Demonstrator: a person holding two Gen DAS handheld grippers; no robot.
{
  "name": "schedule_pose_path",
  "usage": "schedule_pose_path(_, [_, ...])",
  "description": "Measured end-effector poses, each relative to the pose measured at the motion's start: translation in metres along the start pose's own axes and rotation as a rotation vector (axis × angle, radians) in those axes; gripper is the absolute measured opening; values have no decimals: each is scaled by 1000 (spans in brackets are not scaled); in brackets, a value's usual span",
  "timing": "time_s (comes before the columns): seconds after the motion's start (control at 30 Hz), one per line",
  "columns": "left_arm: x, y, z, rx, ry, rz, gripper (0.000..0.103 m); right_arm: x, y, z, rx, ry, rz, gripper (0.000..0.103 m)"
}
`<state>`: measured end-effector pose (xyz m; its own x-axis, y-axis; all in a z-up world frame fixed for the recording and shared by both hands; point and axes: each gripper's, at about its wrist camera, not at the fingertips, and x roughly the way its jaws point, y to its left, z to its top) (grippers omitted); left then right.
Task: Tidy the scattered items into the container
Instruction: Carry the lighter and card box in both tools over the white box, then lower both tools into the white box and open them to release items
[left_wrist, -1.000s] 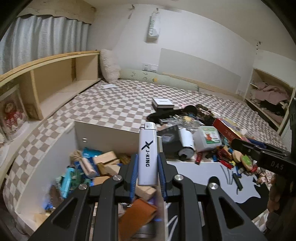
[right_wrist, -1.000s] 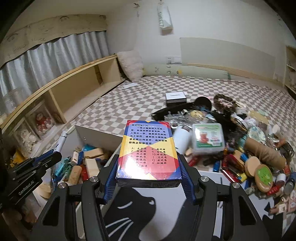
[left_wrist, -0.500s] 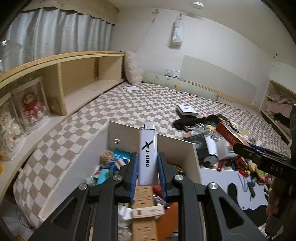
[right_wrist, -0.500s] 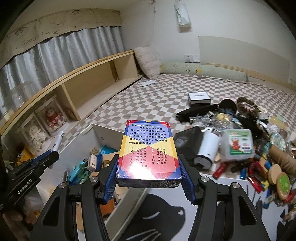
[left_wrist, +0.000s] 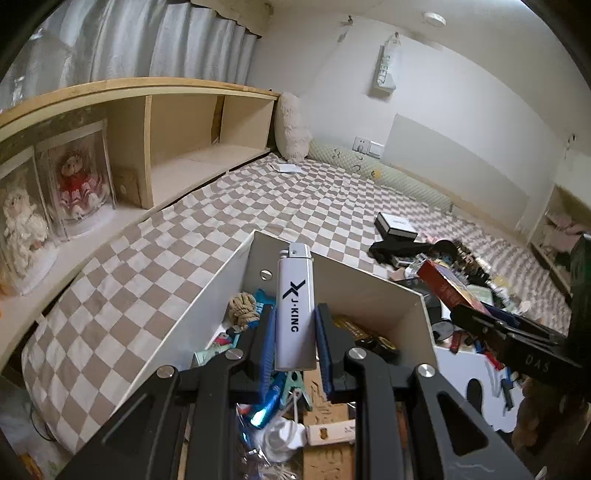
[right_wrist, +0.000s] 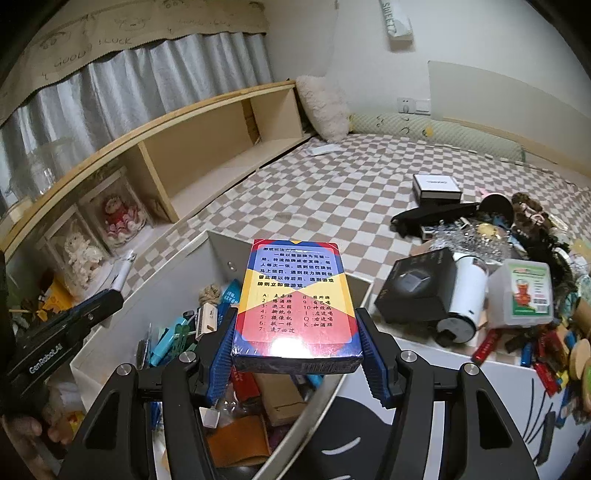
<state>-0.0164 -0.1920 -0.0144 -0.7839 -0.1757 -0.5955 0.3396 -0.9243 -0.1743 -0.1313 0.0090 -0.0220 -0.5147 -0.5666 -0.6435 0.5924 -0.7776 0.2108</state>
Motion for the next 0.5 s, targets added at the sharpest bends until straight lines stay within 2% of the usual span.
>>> schedule_pose_path(0.33, [46,-1,12,-11,63,-22,21,31,5,-1,0,39,10,61])
schedule_pose_path(0.5, [63,-4,15,-13,139,-57,21,44,9,-3,-13,62,8,61])
